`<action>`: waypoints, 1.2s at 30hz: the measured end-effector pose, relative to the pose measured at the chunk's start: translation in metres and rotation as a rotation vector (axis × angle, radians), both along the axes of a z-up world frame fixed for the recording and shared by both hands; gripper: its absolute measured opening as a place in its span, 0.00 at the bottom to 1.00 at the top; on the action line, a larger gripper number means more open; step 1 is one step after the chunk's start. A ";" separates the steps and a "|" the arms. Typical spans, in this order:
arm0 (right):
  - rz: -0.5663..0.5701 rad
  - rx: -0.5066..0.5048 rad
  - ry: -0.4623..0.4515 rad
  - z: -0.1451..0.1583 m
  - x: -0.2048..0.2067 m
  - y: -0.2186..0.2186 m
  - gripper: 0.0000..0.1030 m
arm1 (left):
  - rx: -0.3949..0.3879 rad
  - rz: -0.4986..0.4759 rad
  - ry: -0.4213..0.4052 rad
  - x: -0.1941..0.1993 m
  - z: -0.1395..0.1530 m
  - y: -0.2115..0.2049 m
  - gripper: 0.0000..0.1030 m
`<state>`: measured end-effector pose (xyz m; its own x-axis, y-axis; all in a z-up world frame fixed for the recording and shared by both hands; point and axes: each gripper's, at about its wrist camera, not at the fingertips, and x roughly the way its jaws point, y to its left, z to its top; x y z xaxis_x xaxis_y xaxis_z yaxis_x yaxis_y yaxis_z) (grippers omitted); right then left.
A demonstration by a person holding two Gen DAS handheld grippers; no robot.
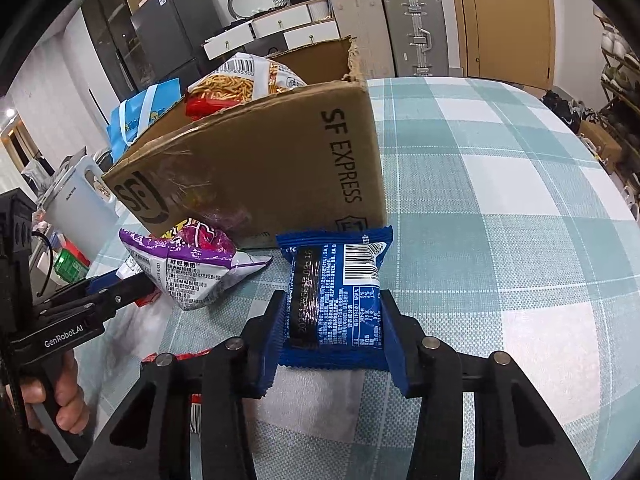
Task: Organize snacks
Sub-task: 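Grasp the blue wafer packet with the right tool while the left tool grasps the white-and-red packet, then carry both packets into the box and open both tools to release them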
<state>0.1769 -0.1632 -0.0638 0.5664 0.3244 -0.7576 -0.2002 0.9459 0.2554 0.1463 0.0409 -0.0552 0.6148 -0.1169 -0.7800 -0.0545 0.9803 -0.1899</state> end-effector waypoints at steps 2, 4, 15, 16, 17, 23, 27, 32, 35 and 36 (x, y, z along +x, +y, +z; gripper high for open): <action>0.002 0.007 -0.001 0.000 0.000 -0.001 0.43 | -0.002 0.002 -0.003 -0.002 0.000 0.000 0.44; 0.004 0.008 -0.002 0.000 -0.003 -0.002 0.43 | -0.005 0.003 -0.007 -0.005 0.001 0.000 0.43; 0.009 0.034 -0.045 0.009 -0.018 -0.010 0.43 | -0.028 0.035 -0.031 -0.030 0.010 0.009 0.43; 0.007 0.037 -0.051 0.010 -0.020 -0.011 0.43 | -0.031 0.041 -0.037 -0.033 0.012 0.010 0.43; 0.006 0.038 -0.055 0.012 -0.021 -0.011 0.43 | -0.034 0.042 -0.041 -0.035 0.014 0.012 0.43; 0.000 0.048 -0.093 0.025 -0.028 -0.013 0.43 | -0.041 0.046 -0.092 -0.049 0.035 0.015 0.43; 0.002 0.049 -0.132 0.039 -0.033 -0.011 0.43 | -0.043 0.042 -0.130 -0.056 0.053 0.014 0.43; 0.009 0.055 -0.170 0.056 -0.038 -0.009 0.43 | -0.041 0.037 -0.172 -0.060 0.073 0.013 0.43; 0.011 0.050 -0.185 0.065 -0.041 -0.008 0.43 | -0.053 0.034 -0.189 -0.061 0.083 0.012 0.43; 0.009 0.054 -0.191 0.067 -0.041 -0.008 0.43 | -0.053 0.035 -0.195 -0.062 0.086 0.012 0.43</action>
<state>0.1357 -0.1717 0.0037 0.6950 0.3673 -0.6181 -0.2584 0.9298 0.2621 0.0847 0.0527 0.0308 0.7579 -0.1303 -0.6392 -0.0455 0.9669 -0.2511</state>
